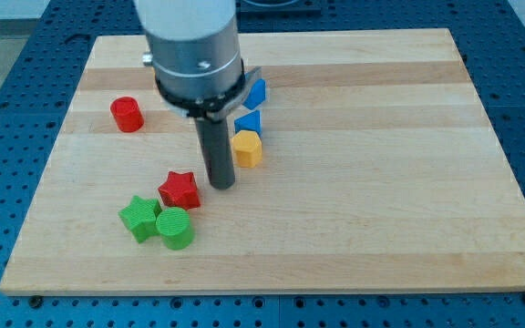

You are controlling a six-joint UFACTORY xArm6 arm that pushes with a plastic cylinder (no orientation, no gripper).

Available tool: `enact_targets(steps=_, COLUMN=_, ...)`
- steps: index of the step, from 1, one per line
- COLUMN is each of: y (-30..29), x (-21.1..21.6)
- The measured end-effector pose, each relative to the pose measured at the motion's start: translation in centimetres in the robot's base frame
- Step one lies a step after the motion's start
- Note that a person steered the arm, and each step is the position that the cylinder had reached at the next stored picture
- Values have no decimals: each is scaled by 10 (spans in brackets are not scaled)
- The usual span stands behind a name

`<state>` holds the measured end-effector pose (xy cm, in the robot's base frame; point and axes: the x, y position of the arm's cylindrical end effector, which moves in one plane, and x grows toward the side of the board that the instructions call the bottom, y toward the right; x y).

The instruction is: Slide the red circle closer to the green star

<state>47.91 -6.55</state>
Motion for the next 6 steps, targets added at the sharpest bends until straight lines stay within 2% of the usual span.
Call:
enact_targets(steps=2, y=0, x=-85)
enact_targets(steps=5, y=-61, x=-130)
enact_targets(steps=6, y=-83, x=-133)
